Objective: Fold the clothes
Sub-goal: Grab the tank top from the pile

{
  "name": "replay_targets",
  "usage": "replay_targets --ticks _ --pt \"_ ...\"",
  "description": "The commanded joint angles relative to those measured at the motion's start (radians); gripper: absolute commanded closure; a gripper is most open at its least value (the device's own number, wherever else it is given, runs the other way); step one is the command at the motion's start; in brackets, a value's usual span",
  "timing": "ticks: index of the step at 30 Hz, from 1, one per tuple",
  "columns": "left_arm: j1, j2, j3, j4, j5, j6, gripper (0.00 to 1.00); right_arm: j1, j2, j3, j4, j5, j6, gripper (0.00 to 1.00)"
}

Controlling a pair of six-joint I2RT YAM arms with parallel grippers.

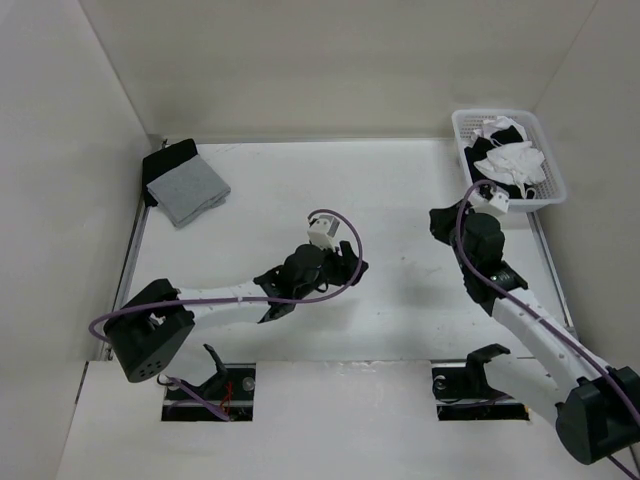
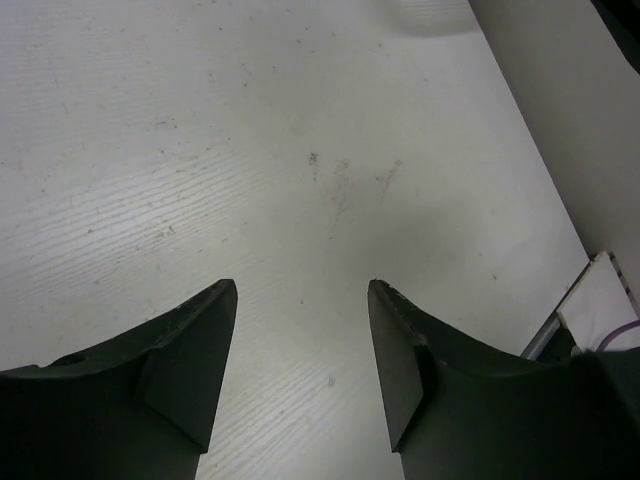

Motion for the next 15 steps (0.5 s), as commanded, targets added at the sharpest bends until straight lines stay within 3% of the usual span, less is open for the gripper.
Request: replay_targets --ticks 1,3,7,12,15 --pt "-0.012 -0.045 -0.037 0.069 0.036 0.033 0.46 -0.056 0.023 0.116 -0.071 0.046 -0.035 0.87" --pt "-0.015 -0.035 -0.042 0.078 0.043 0.038 0.46 -0.108 0.052 0.174 -0.100 0.044 -0.040 0.95" --pt "-0.025 -0.021 -0.049 0.107 0.048 0.052 0.48 -0.206 0.133 0.271 -0.114 0.047 -0.064 0.97" --pt "-0.016 -0.007 -0.060 0.138 0.068 0.060 0.63 -0.336 0.255 0.378 -0.101 0.050 -0.060 0.98" --pt "-0.006 0.005 -0.065 0.152 0.074 0.058 0.70 -0.454 0.426 0.510 -0.089 0.060 -0.067 0.98"
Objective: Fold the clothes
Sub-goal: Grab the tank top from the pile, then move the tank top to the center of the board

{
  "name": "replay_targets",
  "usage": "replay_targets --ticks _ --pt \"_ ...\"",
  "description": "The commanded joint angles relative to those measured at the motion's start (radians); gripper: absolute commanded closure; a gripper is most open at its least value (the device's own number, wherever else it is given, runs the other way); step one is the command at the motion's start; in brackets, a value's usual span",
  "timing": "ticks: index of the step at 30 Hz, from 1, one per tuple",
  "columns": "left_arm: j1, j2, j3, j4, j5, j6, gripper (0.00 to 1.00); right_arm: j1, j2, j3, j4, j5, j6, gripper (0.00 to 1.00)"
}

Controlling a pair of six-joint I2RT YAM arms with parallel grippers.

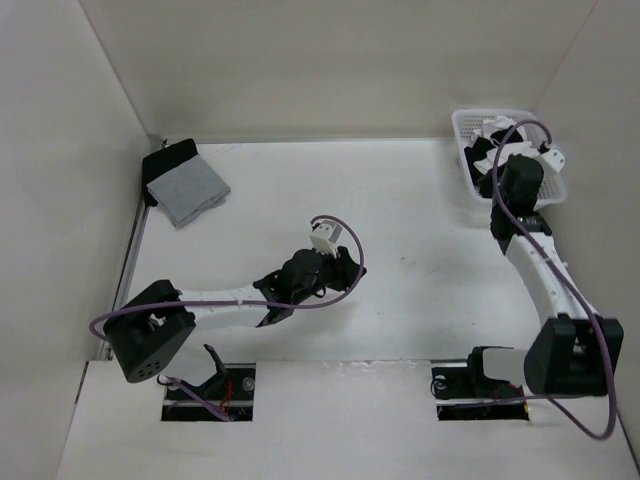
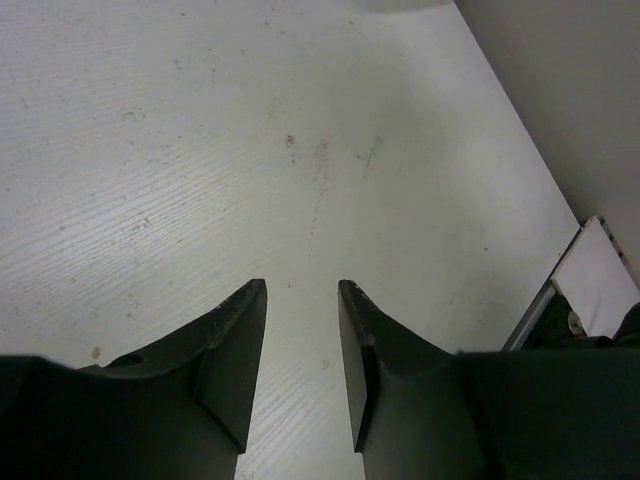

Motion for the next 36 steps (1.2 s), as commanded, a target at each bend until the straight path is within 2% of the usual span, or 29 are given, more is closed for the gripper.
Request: replay_targets --ticks 1,4,5,11,15,19,23,27,29,31,36 --pt "0.016 0.019 -0.016 0.080 0.024 0.014 0.70 -0.148 0.223 0.211 0.021 0.023 -0.024 0.99" --pt "0.030 0.034 -0.016 0.083 0.024 0.013 0.66 -0.211 0.380 0.343 0.000 0.021 -0.045 0.98" --pt "0.031 0.037 -0.018 0.083 0.021 0.014 0.64 -0.234 0.450 0.406 -0.019 0.013 -0.054 0.94" --pt "0.073 0.060 -0.025 0.106 0.044 0.000 0.57 -0.292 0.792 0.714 -0.109 -0.068 -0.120 0.59" --pt "0.100 0.059 -0.034 0.122 0.047 0.000 0.57 -0.289 0.940 0.865 -0.169 -0.114 -0.142 0.53" --pt "0.106 0.074 -0.028 0.123 0.059 -0.001 0.56 -0.289 1.015 0.945 -0.201 -0.148 -0.154 0.47" --pt "0.105 0.086 -0.024 0.135 0.079 -0.009 0.56 -0.277 1.064 0.988 -0.221 -0.134 -0.148 0.52" --pt "0.116 0.083 -0.031 0.146 0.084 -0.018 0.56 -0.268 1.054 0.963 -0.197 -0.126 -0.124 0.85" --pt "0.117 0.085 -0.033 0.146 0.086 -0.021 0.56 -0.258 1.003 0.905 -0.131 -0.113 -0.116 0.91" --pt "0.117 0.089 -0.030 0.146 0.093 -0.024 0.56 -0.246 0.937 0.845 -0.062 -0.105 -0.117 0.94" --pt "0.114 0.094 -0.028 0.154 0.104 -0.033 0.56 -0.202 0.715 0.726 0.029 -0.056 -0.119 0.93"
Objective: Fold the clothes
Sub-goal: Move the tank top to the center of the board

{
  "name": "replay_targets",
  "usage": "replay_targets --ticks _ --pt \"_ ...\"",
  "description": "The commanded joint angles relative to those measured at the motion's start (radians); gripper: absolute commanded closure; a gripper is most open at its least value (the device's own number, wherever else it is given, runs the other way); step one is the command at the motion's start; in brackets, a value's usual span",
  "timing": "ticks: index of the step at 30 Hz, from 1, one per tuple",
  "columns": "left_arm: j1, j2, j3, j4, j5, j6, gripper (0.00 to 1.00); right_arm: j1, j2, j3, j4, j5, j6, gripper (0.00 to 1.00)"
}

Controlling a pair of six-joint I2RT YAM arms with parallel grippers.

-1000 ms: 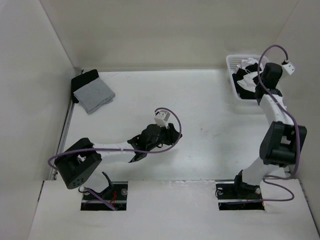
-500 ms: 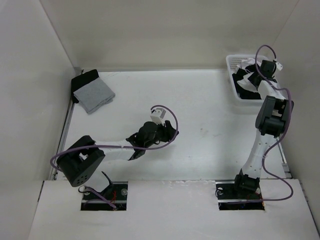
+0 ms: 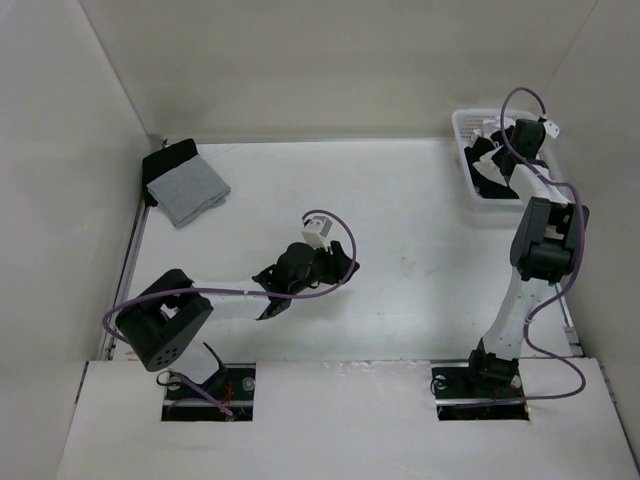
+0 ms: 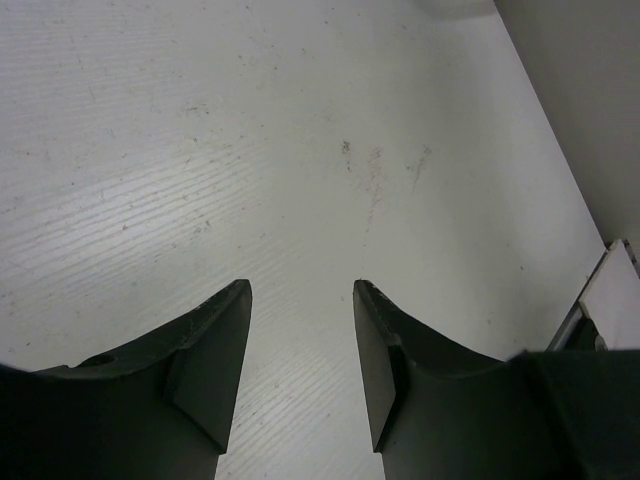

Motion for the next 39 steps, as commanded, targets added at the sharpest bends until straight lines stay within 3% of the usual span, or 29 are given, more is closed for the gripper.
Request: replay_targets --ticks 1,5,11,15,17,20,22,27,30,32,35,39 --pt "0.002 0.002 -0.002 0.070 0.029 -0.014 0.56 0.053 -0.260 -0.060 0.171 0.048 0.004 0.93" --pt "0.005 -0.004 -0.013 0.090 0.048 -0.030 0.56 0.134 -0.479 -0.184 0.191 0.073 -0.004 0.95" --pt "0.029 -0.053 -0.042 0.104 0.032 -0.048 0.57 0.382 -0.902 -0.454 0.213 0.140 -0.001 0.96" --pt "0.084 -0.157 -0.080 0.091 0.005 -0.089 0.57 0.643 -1.102 -0.496 0.162 0.155 -0.018 0.96" --pt "0.132 -0.256 -0.114 0.062 -0.026 -0.132 0.57 0.847 -1.200 -0.478 0.124 0.192 -0.027 0.96" --pt "0.196 -0.408 -0.157 0.004 -0.041 -0.171 0.57 1.058 -1.257 -0.474 0.101 0.247 -0.044 0.94" --pt "0.253 -0.543 -0.200 -0.057 -0.066 -0.200 0.57 1.128 -1.257 -0.520 0.102 0.249 -0.026 0.93" --pt "0.350 -0.720 -0.243 -0.226 -0.113 -0.214 0.57 1.029 -1.147 -0.692 0.189 0.075 0.080 0.93" --pt "0.389 -0.736 -0.257 -0.278 -0.107 -0.202 0.57 0.891 -0.971 -0.798 0.370 -0.126 0.212 0.91" --pt "0.400 -0.703 -0.260 -0.289 -0.095 -0.188 0.57 0.832 -0.815 -0.783 0.445 -0.212 0.282 0.88" --pt "0.399 -0.642 -0.247 -0.312 -0.089 -0.163 0.57 0.794 -0.589 -0.670 0.444 -0.211 0.345 0.65" --pt "0.310 -0.575 -0.209 -0.338 -0.096 -0.117 0.60 0.771 -0.597 -0.661 0.381 -0.086 0.298 0.50"
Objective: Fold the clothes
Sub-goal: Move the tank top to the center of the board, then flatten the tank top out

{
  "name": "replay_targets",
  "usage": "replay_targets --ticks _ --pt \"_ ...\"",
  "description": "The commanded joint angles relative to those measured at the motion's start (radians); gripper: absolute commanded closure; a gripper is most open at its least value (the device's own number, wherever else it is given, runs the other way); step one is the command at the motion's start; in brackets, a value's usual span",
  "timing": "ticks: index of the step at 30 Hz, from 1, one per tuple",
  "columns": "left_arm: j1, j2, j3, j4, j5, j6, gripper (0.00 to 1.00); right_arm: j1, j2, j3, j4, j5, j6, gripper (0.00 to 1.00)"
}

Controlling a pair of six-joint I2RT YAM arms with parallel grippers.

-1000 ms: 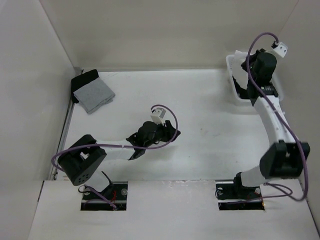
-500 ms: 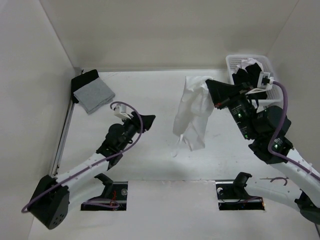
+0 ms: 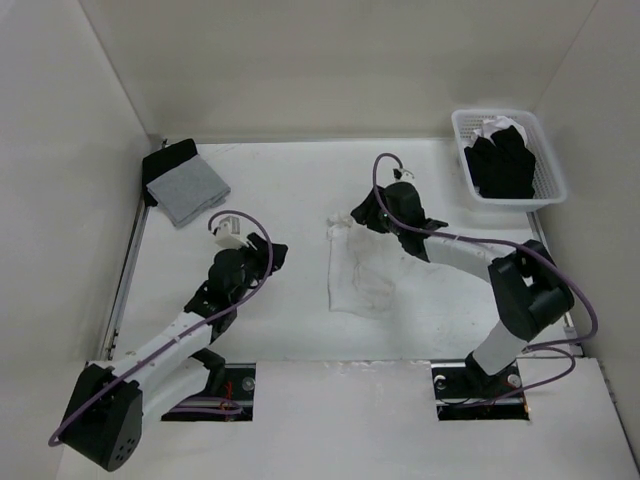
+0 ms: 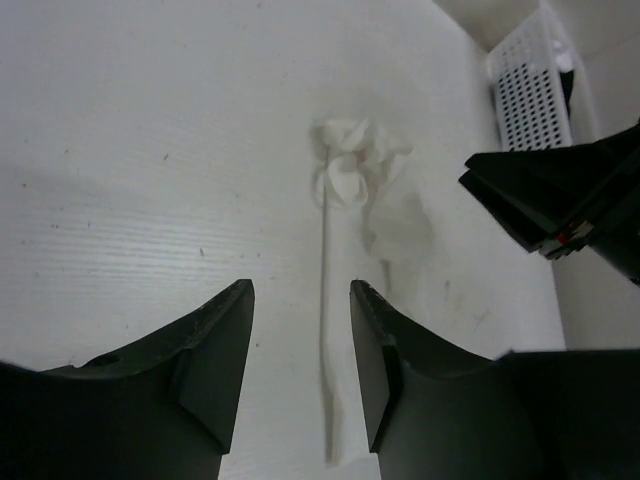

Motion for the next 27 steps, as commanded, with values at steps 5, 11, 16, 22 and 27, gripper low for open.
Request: replay_targets --ticks 5,11,16,22,27 --pt "-0.354 0.217 0.133 -0.007 -0.101 0.164 0.70 -0.006 -0.251 -0.150 0.020 0.159 -0.033 0.85" --pt "-0.587 0.490 0.285 -0.002 -0.197 0.243 0.70 0.004 -0.357 -0.400 -0.026 0.190 0.004 0.83" --pt "-0.587 0.593 0.302 0.016 -0.204 0.224 0.63 0.075 -0.375 -0.455 -0.112 0.185 0.003 0.56" --pt "-0.583 0.682 0.332 0.012 -0.213 0.237 0.70 0.107 -0.334 -0.484 -0.113 0.207 0.067 0.57" --pt "-0.526 0.729 0.346 -0.005 -0.242 0.218 0.90 0.106 -0.311 -0.472 -0.129 0.170 0.079 0.72"
